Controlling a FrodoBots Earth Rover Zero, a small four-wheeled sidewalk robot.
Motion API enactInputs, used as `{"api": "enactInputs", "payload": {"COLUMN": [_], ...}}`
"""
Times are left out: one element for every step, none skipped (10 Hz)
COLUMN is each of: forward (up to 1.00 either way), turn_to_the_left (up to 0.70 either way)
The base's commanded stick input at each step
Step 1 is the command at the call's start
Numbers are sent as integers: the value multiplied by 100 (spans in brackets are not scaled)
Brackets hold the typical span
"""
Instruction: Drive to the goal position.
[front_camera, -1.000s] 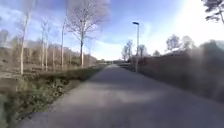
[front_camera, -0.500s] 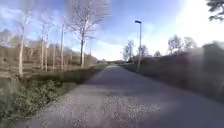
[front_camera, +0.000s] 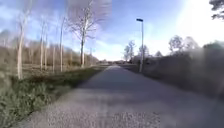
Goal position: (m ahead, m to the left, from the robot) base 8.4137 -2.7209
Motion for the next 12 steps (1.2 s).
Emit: {"api": "enactInputs", "payload": {"forward": [100,100,100,100,100,100,100,100,100,100,100,100], "turn_to_the_left": [0,0,0,0,0,0,0,0,0,0,0,0]}}
